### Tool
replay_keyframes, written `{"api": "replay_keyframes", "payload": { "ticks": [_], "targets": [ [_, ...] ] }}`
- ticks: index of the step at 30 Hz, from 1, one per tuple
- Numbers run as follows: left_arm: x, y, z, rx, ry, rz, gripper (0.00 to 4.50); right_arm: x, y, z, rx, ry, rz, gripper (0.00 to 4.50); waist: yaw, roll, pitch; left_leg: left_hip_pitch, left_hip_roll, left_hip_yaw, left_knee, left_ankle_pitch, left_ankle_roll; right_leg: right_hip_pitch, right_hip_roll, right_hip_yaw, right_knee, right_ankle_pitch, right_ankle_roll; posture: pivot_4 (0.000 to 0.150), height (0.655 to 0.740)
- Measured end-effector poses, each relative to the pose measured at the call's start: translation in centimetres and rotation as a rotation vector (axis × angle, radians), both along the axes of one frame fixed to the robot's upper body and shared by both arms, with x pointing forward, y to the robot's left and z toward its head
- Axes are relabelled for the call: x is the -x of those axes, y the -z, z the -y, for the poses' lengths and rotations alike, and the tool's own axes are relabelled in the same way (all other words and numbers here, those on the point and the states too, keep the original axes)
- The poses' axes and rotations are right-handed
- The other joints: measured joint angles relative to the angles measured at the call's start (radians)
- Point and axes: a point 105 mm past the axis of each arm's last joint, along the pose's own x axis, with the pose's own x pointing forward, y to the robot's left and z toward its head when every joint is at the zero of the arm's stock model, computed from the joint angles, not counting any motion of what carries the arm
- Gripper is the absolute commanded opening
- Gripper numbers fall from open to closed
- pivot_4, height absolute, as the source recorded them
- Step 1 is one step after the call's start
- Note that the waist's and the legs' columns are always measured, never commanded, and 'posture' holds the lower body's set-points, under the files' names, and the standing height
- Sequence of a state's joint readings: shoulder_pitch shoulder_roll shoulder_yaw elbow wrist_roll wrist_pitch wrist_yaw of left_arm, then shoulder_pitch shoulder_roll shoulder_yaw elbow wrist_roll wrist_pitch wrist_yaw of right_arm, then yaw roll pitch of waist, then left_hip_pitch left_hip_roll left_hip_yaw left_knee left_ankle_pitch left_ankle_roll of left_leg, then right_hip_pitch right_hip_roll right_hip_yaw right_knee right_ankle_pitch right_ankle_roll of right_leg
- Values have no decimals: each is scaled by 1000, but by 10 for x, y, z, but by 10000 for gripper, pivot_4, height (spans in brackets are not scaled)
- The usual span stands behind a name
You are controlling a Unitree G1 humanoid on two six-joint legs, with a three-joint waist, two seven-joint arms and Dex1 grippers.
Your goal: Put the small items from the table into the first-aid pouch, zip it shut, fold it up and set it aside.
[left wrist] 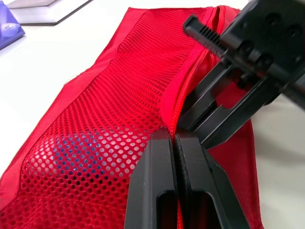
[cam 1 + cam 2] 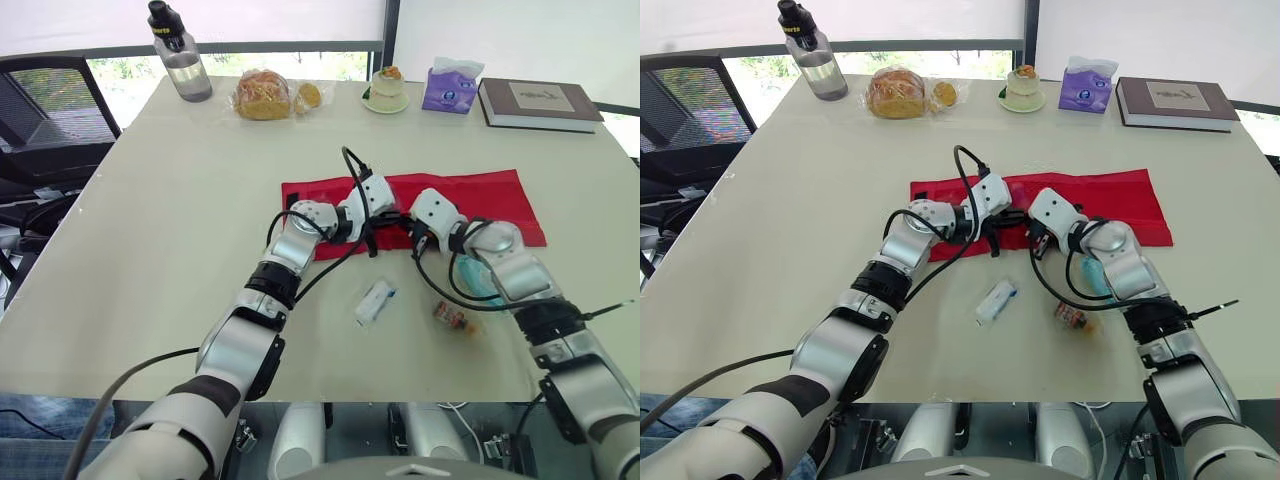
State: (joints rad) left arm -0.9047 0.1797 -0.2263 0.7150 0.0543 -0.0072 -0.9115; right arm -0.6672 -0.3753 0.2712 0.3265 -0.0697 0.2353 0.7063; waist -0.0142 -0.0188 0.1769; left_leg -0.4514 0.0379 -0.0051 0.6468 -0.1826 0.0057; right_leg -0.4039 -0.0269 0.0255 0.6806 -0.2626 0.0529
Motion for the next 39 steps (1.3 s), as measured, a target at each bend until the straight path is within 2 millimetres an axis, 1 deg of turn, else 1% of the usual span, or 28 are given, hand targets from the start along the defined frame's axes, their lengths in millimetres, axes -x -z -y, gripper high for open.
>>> {"api": "replay_keyframes", "payload": {
  "ticks": [5,10,13,15,16,17,18,19,21,22,23,24,25,26,27,28,29,30,31,33,36,37,39],
  "targets": [
    [0,-2,-1,0,-1,10,0,-1,4,-10,-16,-18,-11,582,0,0,0,0,0,0,0,0,0,0,0,0,0,0,0,1500,7400],
    [0,-3,-2,4,-4,15,0,3,2,-8,-14,-43,-11,582,2,0,0,0,0,0,0,0,0,0,0,0,0,0,0,1500,7400],
    [-1,-2,-5,4,-16,26,0,19,-6,-5,-47,-97,11,582,2,0,0,0,0,0,0,0,0,0,0,0,0,0,0,1500,7400],
    [-2,-2,-7,5,-22,39,0,26,-16,-1,-85,-110,38,582,1,0,0,0,0,0,0,0,0,0,0,0,0,0,0,1500,7400],
    [-2,-2,-7,4,-18,45,0,34,-28,4,-118,-122,70,582,2,0,0,0,0,0,0,0,0,0,0,0,0,0,0,1500,7400],
    [-2,-2,-8,2,-19,46,0,39,-34,7,-133,-132,87,582,2,0,0,0,0,0,0,0,0,0,0,0,0,0,0,1500,7400],
    [-2,-1,-9,2,-20,46,0,41,-35,8,-136,-133,89,582,2,0,0,0,0,0,0,0,0,0,0,0,0,0,0,1500,7400],
    [-2,-1,-10,1,-23,45,0,45,-38,12,-154,-135,93,582,1,0,0,0,0,0,0,0,0,0,0,0,0,0,0,1500,7400],
    [-3,1,-13,-6,-29,52,0,64,-44,29,-241,-123,66,582,4,0,0,0,0,-1,0,0,0,1,0,-1,-1,0,0,1500,7400],
    [-3,2,-16,-10,-36,55,0,69,-45,36,-264,-110,51,5544,4,0,0,0,0,-1,0,0,0,1,0,-1,-1,0,0,1500,7400],
    [-5,3,-20,-17,-46,58,0,78,-46,48,-304,-88,18,7959,5,0,0,0,0,-1,0,0,0,1,-1,-1,-1,0,0,1500,7400],
    [-5,3,-24,-22,-52,61,0,83,-46,56,-322,-72,0,11984,5,0,0,0,0,-1,0,0,0,1,-1,0,-1,0,0,1500,7400],
    [-6,3,-28,-27,-62,62,0,90,-48,65,-347,-57,-24,16725,3,0,0,1,0,-1,0,0,0,2,-1,0,-1,0,0,1500,7400],
    [-7,3,-30,-29,-66,64,0,96,-50,72,-369,-49,-43,23251,2,0,0,2,0,0,0,0,0,2,-1,0,0,0,0,1500,7400],
    [-7,3,-30,-30,-66,67,0,102,-53,77,-387,-47,-57,28131,1,0,0,2,0,-1,0,0,0,2,0,0,0,0,0,1500,7400],
    [-7,2,-31,-30,-64,72,0,111,-56,84,-408,-48,-79,29722,2,0,0,3,0,-1,0,0,0,3,0,0,0,0,0,1500,7400],
    [-7,2,-33,-34,-68,73,0,117,-59,89,-416,-45,-89,37248,1,0,0,3,0,-1,0,0,0,3,0,0,0,0,0,1500,7400],
    [-8,2,-35,-38,-72,75,0,124,-63,96,-426,-40,-103,41428,1,0,0,3,0,-1,0,0,0,3,0,0,0,0,0,1500,7400],
    [-8,2,-38,-43,-75,77,0,130,-66,103,-433,-32,-114,43960,1,0,0,3,0,-1,0,0,0,3,0,0,-1,0,0,1500,7400],
    [-9,3,-43,-51,-81,79,0,142,-74,115,-452,-18,-127,43960,2,0,0,3,0,-1,0,0,0,3,0,0,-1,0,0,1500,7400],
    [-9,3,-46,-58,-80,80,0,156,-86,125,-464,-23,-126,43960,2,0,0,3,0,-1,0,0,0,3,0,0,-1,0,0,1500,7400],
    [-9,4,-47,-60,-82,80,0,165,-92,130,-465,-34,-129,43960,4,0,0,3,0,0,0,0,0,3,0,0,-1,0,0,1500,7400],
    [-10,5,-50,-64,-86,76,0,175,-101,136,-455,-57,-136,43960,3,0,0,3,0,-1,0,0,0,4,0,0,-1,0,0,1500,7400]
  ]
}}
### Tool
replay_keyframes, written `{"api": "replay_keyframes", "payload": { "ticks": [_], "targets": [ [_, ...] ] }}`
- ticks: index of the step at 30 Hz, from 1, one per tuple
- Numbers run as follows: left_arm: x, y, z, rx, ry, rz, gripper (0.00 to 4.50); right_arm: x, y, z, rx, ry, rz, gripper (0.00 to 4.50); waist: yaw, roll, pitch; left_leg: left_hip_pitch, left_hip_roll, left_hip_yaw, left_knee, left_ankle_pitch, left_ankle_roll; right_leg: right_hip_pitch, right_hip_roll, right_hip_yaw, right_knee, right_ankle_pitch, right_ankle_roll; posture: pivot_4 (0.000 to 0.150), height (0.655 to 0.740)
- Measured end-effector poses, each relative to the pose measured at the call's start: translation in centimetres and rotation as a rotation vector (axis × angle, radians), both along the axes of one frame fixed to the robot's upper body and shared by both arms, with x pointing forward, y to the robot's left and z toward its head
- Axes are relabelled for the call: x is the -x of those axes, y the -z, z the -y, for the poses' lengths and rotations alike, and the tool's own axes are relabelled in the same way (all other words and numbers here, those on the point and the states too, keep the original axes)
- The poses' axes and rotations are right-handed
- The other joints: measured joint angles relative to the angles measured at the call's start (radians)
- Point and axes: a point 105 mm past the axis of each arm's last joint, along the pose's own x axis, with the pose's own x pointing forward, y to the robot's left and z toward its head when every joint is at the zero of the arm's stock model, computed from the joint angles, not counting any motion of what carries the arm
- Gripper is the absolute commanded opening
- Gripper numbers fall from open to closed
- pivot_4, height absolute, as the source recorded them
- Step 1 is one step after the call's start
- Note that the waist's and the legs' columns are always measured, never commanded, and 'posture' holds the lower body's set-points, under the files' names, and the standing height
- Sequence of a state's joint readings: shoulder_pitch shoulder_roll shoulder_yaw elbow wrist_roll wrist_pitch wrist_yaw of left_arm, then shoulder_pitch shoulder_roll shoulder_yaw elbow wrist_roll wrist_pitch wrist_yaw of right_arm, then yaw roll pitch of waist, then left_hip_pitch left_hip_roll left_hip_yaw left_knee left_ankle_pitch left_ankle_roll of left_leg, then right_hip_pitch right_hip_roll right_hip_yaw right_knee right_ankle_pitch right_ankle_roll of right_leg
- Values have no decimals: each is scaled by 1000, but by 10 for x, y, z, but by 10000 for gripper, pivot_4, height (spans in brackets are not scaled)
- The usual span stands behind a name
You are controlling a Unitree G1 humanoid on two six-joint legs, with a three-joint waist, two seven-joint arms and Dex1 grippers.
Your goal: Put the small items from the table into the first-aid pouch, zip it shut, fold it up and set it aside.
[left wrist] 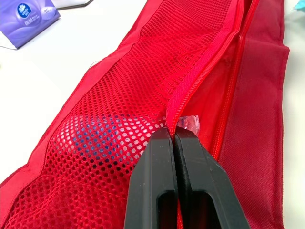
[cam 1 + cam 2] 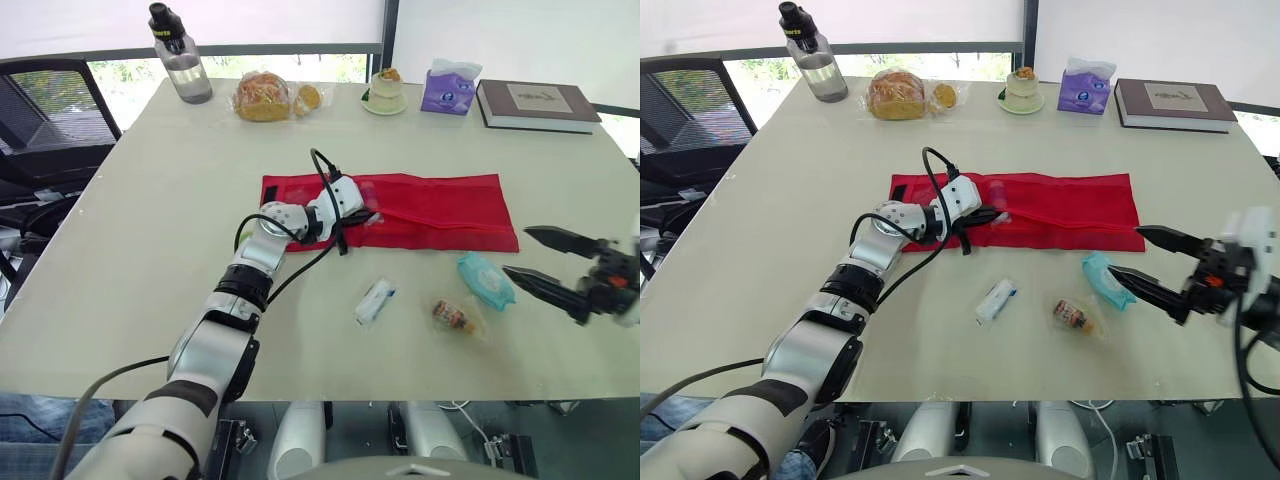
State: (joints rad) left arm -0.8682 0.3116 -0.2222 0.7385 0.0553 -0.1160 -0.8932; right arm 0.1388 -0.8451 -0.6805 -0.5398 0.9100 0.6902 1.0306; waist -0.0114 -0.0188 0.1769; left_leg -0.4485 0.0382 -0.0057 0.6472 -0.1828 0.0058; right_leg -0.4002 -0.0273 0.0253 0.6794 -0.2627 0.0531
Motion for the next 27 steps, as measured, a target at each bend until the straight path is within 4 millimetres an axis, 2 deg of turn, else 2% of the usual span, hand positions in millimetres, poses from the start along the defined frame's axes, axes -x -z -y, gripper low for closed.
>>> {"api": "replay_keyframes", "payload": {
  "ticks": [6,15,17,22,26,27],
  "targets": [
    [0,4,-4,-10,3,-20,0,14,-22,7,63,-51,14,43960,-1,0,0,0,0,0,0,0,0,0,0,0,0,0,0,1500,7400],
    [1,5,-5,-12,6,-16,0,17,-17,7,73,-87,-16,43960,0,0,0,0,0,0,0,0,0,0,0,0,0,0,0,1500,7400],
    [1,4,-6,-12,6,-16,0,15,-11,2,96,-97,-17,43960,0,0,0,0,0,0,0,0,0,0,0,0,0,0,0,1500,7400],
    [1,4,-6,-12,7,-17,0,2,17,-15,203,-107,-28,43960,-1,0,0,0,0,0,0,0,0,0,0,0,0,0,1,1500,7400],
    [1,4,-5,-10,10,-17,0,-9,42,-35,300,-160,-56,43960,0,0,0,0,0,0,0,0,0,0,0,0,0,0,0,1500,7400],
    [1,4,-5,-10,10,-18,0,-14,49,-47,333,-202,-60,43960,-1,0,0,0,0,0,0,0,0,0,0,0,0,0,0,1500,7400]
  ]
}}
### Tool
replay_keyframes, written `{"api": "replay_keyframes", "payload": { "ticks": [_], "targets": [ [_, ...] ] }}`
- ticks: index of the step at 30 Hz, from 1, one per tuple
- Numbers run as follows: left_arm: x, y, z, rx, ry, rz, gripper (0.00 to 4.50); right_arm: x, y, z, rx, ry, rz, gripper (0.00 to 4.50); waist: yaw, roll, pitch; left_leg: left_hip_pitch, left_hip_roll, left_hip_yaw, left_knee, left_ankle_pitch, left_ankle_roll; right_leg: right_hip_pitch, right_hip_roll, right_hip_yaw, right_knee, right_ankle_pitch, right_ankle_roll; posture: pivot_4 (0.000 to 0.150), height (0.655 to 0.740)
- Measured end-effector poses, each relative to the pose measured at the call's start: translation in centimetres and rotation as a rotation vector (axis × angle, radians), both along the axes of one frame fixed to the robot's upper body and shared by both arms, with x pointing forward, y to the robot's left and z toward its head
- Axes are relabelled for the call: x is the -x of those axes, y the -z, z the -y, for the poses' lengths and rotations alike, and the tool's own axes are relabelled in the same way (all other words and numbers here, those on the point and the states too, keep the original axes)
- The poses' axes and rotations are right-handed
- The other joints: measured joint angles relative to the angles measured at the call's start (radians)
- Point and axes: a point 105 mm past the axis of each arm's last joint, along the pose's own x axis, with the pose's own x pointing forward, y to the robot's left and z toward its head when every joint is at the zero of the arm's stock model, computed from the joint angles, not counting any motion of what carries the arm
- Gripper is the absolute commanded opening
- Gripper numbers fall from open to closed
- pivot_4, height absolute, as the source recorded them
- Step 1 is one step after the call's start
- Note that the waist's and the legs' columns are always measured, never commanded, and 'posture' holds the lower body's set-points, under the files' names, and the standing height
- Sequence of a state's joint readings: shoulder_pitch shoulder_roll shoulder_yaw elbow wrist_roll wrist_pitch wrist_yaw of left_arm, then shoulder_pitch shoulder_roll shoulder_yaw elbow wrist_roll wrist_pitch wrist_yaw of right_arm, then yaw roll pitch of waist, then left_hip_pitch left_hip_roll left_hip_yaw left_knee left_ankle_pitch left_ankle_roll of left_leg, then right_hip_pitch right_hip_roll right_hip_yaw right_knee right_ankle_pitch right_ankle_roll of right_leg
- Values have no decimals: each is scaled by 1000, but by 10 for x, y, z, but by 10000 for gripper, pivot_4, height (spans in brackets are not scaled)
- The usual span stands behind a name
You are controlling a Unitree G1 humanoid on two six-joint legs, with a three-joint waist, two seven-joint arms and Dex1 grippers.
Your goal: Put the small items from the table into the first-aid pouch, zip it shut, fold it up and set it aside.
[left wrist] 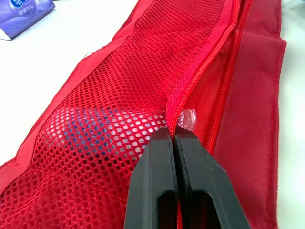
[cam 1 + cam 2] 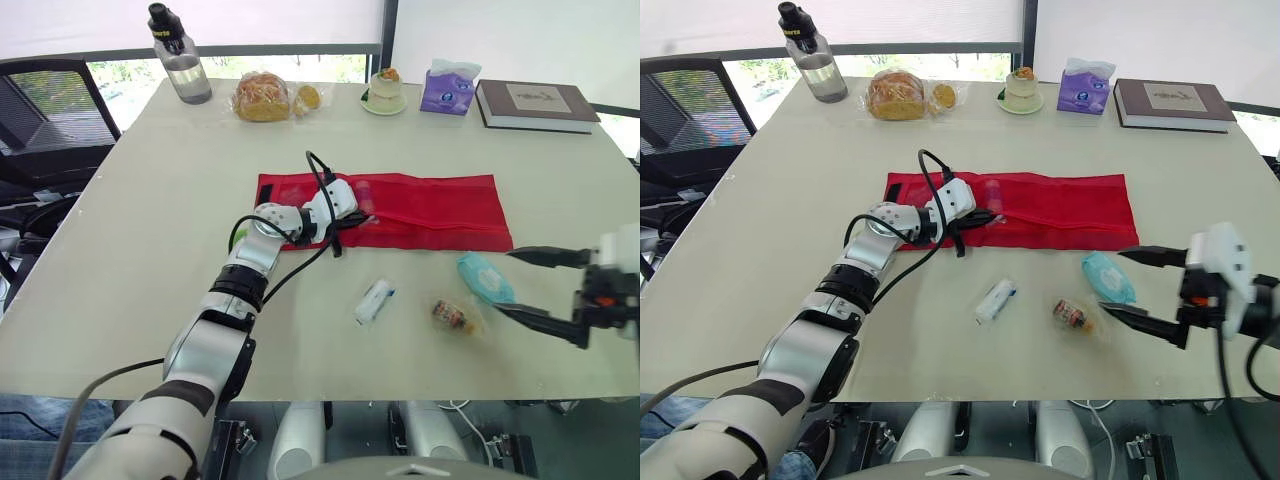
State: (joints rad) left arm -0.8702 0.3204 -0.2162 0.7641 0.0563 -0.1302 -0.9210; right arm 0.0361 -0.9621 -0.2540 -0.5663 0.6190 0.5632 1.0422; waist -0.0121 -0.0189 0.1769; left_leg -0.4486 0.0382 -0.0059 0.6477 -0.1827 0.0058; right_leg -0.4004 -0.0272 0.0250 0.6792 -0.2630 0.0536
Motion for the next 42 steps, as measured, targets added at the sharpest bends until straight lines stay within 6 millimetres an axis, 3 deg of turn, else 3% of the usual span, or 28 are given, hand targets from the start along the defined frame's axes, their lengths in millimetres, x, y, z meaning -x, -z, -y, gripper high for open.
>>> {"api": "replay_keyframes", "payload": {
  "ticks": [5,9,12,18,25,28,32,35,36,42],
  "targets": [
    [0,-3,5,5,7,1,0,-23,15,-43,66,-165,22,43960,-2,0,0,0,0,0,1,0,0,0,1,0,0,0,0,1500,7400],
    [-1,-4,4,4,6,1,0,-49,32,-63,176,-272,64,43960,2,0,0,-2,0,0,1,0,0,0,0,-1,0,0,0,1500,7400],
    [0,-3,6,5,9,0,0,-56,50,-81,259,-405,70,43960,4,0,1,-2,0,-1,1,0,0,-1,0,-2,0,0,0,1500,7400],
    [1,-5,8,7,12,7,0,-64,65,-91,419,-579,119,43960,0,0,1,-1,0,-1,2,0,0,0,0,-2,1,0,0,1500,7400],
    [2,-2,6,9,1,3,0,-66,63,-99,460,-679,170,43960,0,0,0,0,0,-1,2,0,0,0,0,-2,2,0,0,1500,7400],
    [3,-3,7,12,-2,5,0,-63,64,-100,475,-710,174,35063,0,0,0,0,0,-1,1,0,0,0,0,-2,2,0,-1,1500,7400],
    [3,-5,7,15,-8,11,0,-60,67,-101,478,-735,172,17836,0,0,0,0,0,-1,1,0,0,0,0,-2,2,0,-1,1500,7400],
    [3,-5,6,15,-9,8,0,-59,69,-101,475,-741,164,2293,0,0,0,0,0,-1,2,0,0,0,1,-2,2,0,-1,1500,7400],
    [3,-5,6,15,-10,7,0,-59,69,-101,474,-742,160,297,0,0,0,0,0,-1,2,0,0,0,0,-2,2,0,-1,1500,7400],
    [3,-4,8,18,-7,6,0,-59,70,-99,446,-705,145,297,1,0,0,0,0,-1,2,0,0,0,0,-2,2,0,-1,1500,7400]
  ]
}}
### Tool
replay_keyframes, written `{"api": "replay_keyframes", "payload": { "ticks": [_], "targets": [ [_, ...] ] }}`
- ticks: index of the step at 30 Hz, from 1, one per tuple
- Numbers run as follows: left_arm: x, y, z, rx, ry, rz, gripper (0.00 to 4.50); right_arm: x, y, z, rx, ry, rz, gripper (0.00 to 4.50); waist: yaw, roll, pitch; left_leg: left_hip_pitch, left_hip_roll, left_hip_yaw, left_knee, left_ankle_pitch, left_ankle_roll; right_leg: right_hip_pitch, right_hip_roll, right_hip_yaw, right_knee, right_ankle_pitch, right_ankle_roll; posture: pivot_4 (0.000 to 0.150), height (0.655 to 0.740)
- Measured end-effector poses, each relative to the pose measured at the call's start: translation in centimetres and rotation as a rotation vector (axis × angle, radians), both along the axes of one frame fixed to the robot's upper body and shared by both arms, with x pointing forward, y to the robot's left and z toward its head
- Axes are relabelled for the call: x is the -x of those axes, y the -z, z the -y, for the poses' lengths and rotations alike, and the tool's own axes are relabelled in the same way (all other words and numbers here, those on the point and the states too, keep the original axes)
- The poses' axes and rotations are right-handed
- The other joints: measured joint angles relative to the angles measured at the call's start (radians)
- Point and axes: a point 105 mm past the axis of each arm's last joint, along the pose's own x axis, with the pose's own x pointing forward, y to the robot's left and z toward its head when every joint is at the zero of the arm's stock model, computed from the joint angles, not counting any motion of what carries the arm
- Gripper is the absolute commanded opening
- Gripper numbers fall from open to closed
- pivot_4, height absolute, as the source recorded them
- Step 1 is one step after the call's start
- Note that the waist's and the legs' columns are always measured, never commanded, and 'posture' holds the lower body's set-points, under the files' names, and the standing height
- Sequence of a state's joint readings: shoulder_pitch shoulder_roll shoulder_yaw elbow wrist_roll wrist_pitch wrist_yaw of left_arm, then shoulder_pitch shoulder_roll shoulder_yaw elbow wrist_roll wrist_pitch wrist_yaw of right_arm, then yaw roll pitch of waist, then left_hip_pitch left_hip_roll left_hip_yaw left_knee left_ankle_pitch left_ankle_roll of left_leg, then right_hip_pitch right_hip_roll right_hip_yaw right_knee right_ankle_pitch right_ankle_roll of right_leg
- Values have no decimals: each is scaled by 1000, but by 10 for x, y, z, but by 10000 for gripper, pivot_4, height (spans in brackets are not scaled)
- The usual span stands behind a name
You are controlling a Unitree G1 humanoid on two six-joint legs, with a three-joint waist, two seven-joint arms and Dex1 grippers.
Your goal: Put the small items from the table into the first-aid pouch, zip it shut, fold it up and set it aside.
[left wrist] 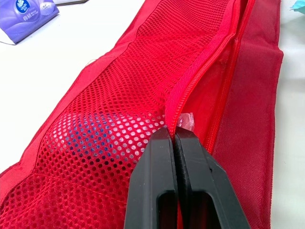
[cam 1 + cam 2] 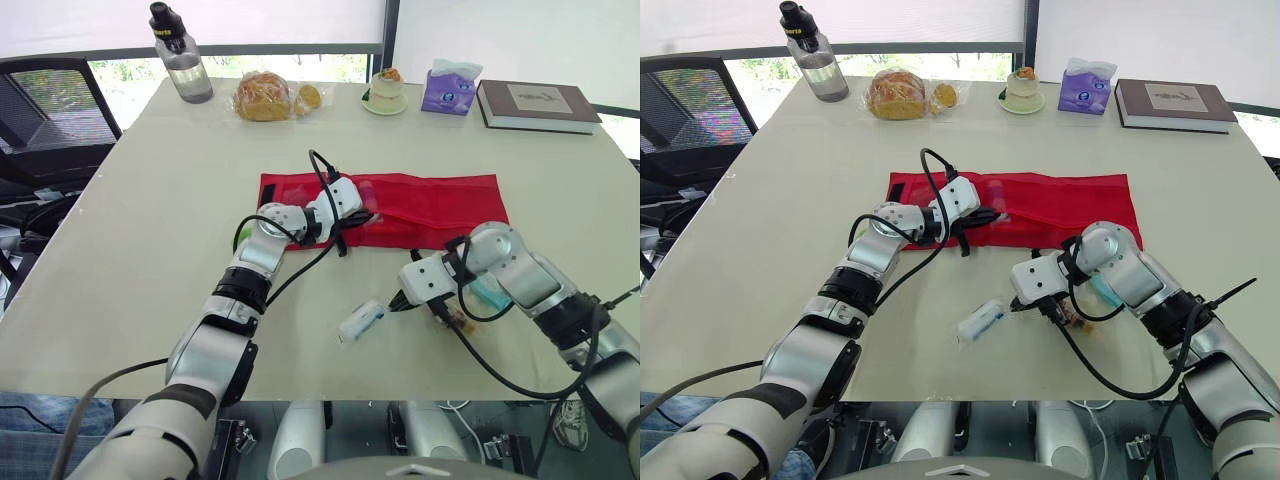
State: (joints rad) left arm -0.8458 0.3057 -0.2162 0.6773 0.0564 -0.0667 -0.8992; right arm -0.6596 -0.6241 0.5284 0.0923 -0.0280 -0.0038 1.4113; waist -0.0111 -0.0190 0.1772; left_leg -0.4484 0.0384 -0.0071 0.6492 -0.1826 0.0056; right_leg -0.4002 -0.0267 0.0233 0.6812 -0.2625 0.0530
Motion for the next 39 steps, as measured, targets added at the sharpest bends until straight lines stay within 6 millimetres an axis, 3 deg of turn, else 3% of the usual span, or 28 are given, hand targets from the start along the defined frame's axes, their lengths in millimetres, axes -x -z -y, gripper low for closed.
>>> {"api": "replay_keyframes", "payload": {
  "ticks": [5,10,11,12,19,25,29,35,36,39],
  "targets": [
    [0,0,1,0,4,-1,0,-1,-3,9,3,49,-8,14614,2,0,0,0,0,0,0,0,0,0,0,0,0,0,0,1500,7400],
    [0,0,1,0,5,-3,0,5,-10,13,8,63,-49,38997,1,0,0,0,0,0,0,0,0,0,0,0,0,0,0,1500,7400],
    [1,1,1,0,5,-3,0,8,-13,11,-1,48,-52,42859,0,0,0,0,0,0,0,0,0,0,0,0,0,0,0,1500,7400],
    [1,0,1,1,6,-2,0,11,-15,9,-8,36,-54,43996,0,0,0,0,0,0,0,0,0,0,0,0,0,0,0,1500,7400],
    [1,1,3,5,10,-1,0,21,-16,-16,-40,-48,-51,43996,0,0,0,0,0,0,0,0,0,0,0,0,0,0,0,1500,7400],
    [1,0,3,5,9,0,0,7,-20,-29,-31,-70,21,43996,1,0,0,0,0,0,0,0,0,0,0,0,0,0,0,1500,7400],
    [1,0,3,5,8,1,0,5,-10,-27,11,-84,2,32041,1,0,0,-1,0,0,0,0,0,0,0,0,0,0,0,1500,7400],
    [0,0,3,5,6,2,0,6,-9,-27,18,-86,-11,3109,0,0,0,0,0,0,0,0,0,0,0,0,0,0,0,1500,7400],
    [0,0,3,5,5,2,0,6,-9,-27,16,-83,-14,319,0,0,0,0,0,0,0,0,0,0,0,0,0,0,0,1500,7400],
    [0,0,3,6,5,2,0,6,-9,-26,2,-64,-36,319,1,0,0,-1,0,0,0,0,0,0,0,0,0,0,0,1500,7400]
  ]
}}
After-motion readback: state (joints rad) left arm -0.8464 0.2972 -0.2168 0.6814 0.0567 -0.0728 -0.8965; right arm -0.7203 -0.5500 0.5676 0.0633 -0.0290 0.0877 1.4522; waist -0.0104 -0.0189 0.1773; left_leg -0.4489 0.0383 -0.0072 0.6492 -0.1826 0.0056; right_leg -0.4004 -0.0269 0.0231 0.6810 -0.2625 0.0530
